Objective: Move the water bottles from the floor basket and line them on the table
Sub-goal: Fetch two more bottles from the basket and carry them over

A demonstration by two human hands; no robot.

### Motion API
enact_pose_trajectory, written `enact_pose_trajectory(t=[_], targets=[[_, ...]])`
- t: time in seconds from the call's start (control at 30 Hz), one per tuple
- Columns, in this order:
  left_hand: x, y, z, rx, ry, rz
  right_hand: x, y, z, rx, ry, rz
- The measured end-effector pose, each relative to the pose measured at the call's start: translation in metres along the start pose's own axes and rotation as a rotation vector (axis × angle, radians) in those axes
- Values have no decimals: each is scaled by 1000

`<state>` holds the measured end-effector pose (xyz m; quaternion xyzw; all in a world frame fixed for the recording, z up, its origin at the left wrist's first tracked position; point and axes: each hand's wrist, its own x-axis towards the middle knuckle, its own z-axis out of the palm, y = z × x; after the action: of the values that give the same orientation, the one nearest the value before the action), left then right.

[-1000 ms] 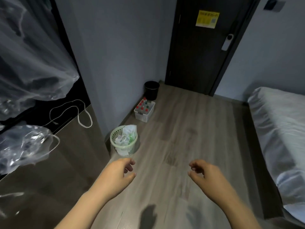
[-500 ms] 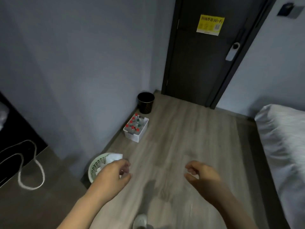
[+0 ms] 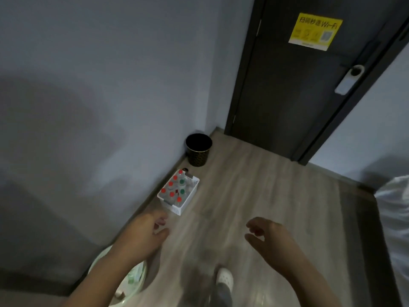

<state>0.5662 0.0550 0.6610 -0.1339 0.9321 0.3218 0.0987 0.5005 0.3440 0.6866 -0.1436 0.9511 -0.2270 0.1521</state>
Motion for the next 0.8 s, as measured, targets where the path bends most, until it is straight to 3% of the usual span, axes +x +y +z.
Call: enact_pose_trajectory(t=[0.4, 0.8], targets=[[170, 57, 5, -71, 107, -285, 252, 51, -77, -26, -188, -173], [342, 33, -20, -190, 152, -402, 461, 31, -84, -160, -374, -246]])
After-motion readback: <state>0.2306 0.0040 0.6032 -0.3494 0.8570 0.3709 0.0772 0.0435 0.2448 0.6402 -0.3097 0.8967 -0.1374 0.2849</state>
